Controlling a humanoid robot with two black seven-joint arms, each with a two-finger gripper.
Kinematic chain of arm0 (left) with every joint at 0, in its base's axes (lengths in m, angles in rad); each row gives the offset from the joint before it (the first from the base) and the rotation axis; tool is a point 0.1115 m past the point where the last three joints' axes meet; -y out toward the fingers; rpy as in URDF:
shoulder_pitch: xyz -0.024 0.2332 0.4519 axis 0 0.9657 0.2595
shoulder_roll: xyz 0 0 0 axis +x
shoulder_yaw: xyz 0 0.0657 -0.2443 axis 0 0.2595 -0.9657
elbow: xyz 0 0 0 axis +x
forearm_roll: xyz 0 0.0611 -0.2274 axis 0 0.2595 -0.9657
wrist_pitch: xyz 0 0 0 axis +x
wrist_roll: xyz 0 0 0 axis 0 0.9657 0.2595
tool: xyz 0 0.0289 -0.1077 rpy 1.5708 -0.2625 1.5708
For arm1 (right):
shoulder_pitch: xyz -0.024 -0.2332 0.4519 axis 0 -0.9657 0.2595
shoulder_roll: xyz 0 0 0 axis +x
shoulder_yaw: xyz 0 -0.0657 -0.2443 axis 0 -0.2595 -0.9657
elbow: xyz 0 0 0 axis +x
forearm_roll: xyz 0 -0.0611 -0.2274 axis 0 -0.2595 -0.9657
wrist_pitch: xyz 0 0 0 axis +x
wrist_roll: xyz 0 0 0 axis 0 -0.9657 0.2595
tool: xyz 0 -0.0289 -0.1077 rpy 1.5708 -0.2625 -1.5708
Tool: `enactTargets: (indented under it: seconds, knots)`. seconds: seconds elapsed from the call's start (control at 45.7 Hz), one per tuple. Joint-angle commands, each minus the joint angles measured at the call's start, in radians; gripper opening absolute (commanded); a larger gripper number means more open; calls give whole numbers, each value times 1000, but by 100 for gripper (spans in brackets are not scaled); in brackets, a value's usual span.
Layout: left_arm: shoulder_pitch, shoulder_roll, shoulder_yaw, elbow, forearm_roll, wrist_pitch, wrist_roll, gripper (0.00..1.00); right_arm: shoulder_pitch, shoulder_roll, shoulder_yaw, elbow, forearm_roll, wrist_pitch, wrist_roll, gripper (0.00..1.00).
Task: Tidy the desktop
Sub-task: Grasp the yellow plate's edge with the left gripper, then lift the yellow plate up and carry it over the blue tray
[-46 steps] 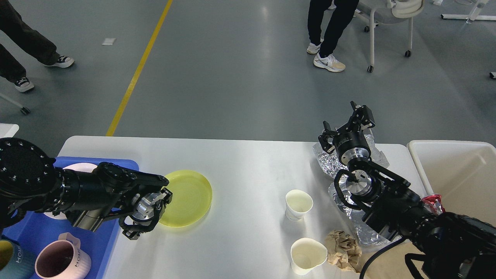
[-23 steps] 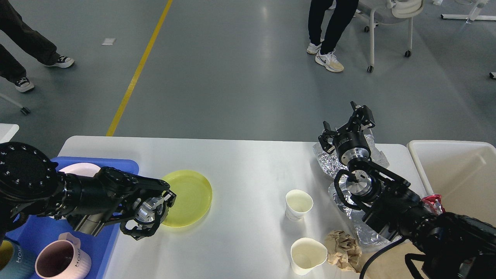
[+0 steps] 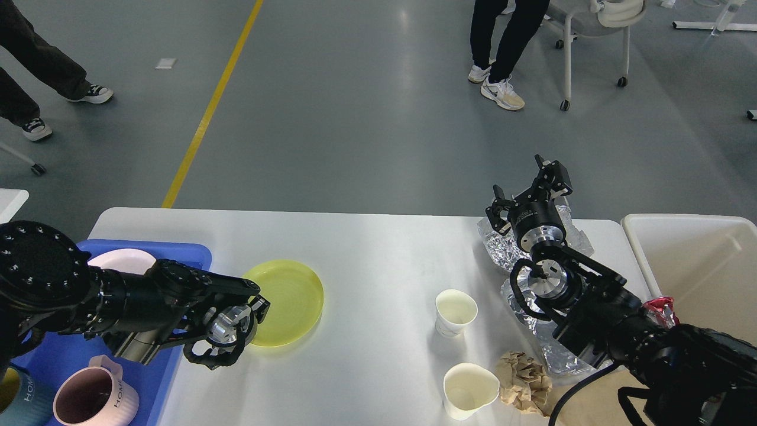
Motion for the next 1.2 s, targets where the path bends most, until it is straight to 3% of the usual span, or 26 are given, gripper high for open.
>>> enactTargets:
  seconds: [0.0, 0.284, 0.481, 0.919, 1.182]
  knots:
    - [1, 0, 0, 0, 0, -1, -1, 25, -1, 0, 0, 1, 0, 0, 0, 100]
    - [4, 0, 0, 0, 3, -4, 1, 18, -1, 0, 0, -1, 0, 0, 0, 100]
    - [6, -2, 2, -2, 6, -8, 10, 0, 1, 0, 0, -1, 0, 0, 0, 100]
    - [-13, 9, 0, -31, 21, -13, 24, 0, 1, 0, 0, -1, 0, 0, 0, 100]
    - [-175, 99, 6, -150, 28, -73, 62, 0, 1, 0, 0, -1, 0, 0, 0, 100]
